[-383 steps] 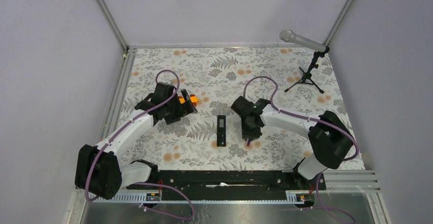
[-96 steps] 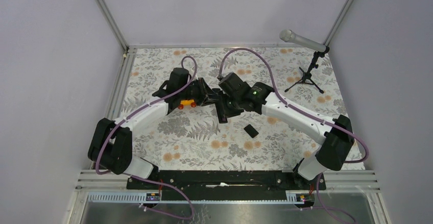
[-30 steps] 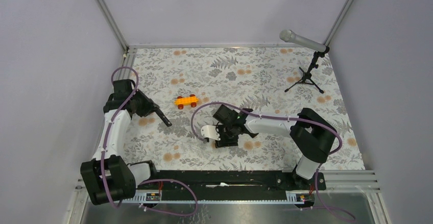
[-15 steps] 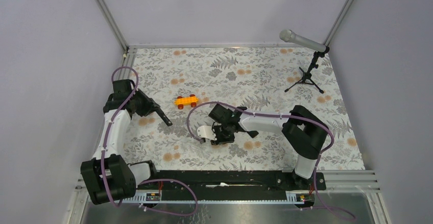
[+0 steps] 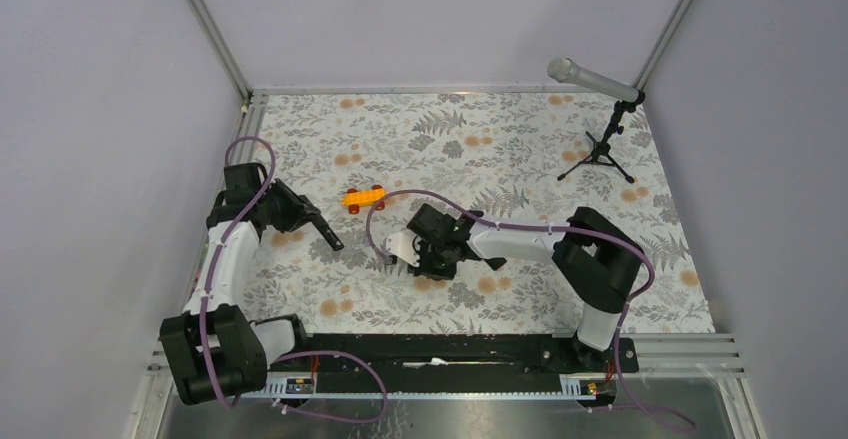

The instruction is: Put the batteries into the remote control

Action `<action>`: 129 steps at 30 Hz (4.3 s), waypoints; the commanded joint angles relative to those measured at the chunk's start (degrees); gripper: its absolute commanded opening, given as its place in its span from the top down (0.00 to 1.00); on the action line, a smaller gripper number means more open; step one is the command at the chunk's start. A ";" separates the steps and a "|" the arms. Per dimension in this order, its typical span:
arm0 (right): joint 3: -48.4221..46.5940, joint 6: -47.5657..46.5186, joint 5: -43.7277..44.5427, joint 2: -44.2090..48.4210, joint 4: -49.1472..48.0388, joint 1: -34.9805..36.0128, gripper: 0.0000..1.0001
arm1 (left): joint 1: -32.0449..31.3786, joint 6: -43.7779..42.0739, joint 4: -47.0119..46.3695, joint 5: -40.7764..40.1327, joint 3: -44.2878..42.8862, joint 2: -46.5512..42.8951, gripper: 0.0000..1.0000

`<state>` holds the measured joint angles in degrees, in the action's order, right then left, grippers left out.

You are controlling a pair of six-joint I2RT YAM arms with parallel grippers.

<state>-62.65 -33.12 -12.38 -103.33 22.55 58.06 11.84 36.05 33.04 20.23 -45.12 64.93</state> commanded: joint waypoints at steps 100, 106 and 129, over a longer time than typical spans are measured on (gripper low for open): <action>-0.07 102.70 12.64 38.46 -9.86 -13.14 0.00 | -36.09 44.07 -74.77 8.37 6.46 5.32 1.00; 1.58 106.68 9.91 38.45 -16.03 -13.12 0.00 | -36.09 48.84 -81.05 9.13 6.65 6.47 1.00; 3.44 108.39 10.05 36.72 -19.75 -13.16 0.06 | -36.36 50.17 -81.65 7.51 5.15 5.34 1.00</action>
<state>-59.16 73.41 -1.19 -65.82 5.21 44.95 -24.45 88.18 -47.79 28.60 -36.69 72.42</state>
